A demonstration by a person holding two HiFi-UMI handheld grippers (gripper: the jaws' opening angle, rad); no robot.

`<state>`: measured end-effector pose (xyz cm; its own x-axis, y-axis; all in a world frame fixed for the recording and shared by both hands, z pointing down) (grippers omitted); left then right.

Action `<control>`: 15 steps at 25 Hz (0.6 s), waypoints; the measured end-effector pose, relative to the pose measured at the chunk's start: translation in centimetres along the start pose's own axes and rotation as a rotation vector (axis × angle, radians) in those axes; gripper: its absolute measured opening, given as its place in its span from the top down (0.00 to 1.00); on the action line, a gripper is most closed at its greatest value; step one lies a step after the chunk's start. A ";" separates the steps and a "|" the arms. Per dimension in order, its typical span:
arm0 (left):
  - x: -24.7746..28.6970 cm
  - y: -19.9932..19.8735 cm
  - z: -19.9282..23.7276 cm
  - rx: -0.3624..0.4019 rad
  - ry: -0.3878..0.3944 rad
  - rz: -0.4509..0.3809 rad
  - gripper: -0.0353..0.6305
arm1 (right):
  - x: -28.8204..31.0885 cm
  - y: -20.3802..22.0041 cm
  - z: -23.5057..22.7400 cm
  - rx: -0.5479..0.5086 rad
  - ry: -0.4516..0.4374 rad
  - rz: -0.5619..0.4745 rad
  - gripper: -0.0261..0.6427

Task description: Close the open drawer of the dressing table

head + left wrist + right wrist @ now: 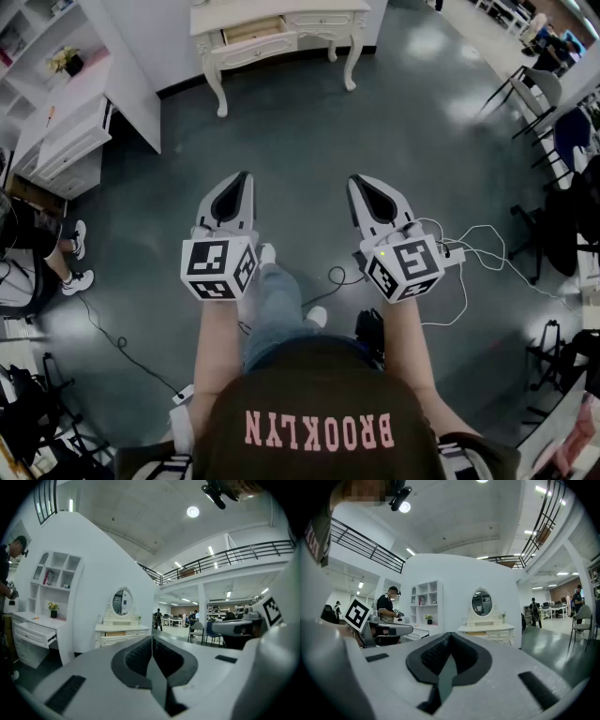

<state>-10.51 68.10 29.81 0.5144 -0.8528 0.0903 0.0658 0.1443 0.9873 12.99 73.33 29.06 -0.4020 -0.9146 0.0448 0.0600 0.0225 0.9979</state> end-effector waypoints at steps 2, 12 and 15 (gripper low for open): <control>-0.3 -0.5 -0.1 0.024 -0.007 -0.012 0.94 | -0.1 -0.4 0.2 -0.012 0.001 -0.009 0.97; 2.9 -4.4 4.2 0.087 -0.010 -0.083 0.94 | 5.5 -3.5 -0.2 -0.043 0.026 -0.085 0.97; 5.4 -5.0 6.4 0.094 -0.002 -0.077 0.94 | 8.6 -3.1 -0.9 -0.025 0.036 -0.071 0.97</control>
<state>-13.54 59.57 26.24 0.5092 -0.8606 0.0140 0.0241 0.0306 0.9992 10.19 65.04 26.30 -0.3734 -0.9273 -0.0279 0.0557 -0.0524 0.9971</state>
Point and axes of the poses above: the fingertips, and each gripper's own axes: x forward along the fingers, z to its left, y out of its underside, the point moved 8 cm from there along -x, backward along the fingers, and after that the axes turned 4 degrees about -x, right-handed, at the moved point
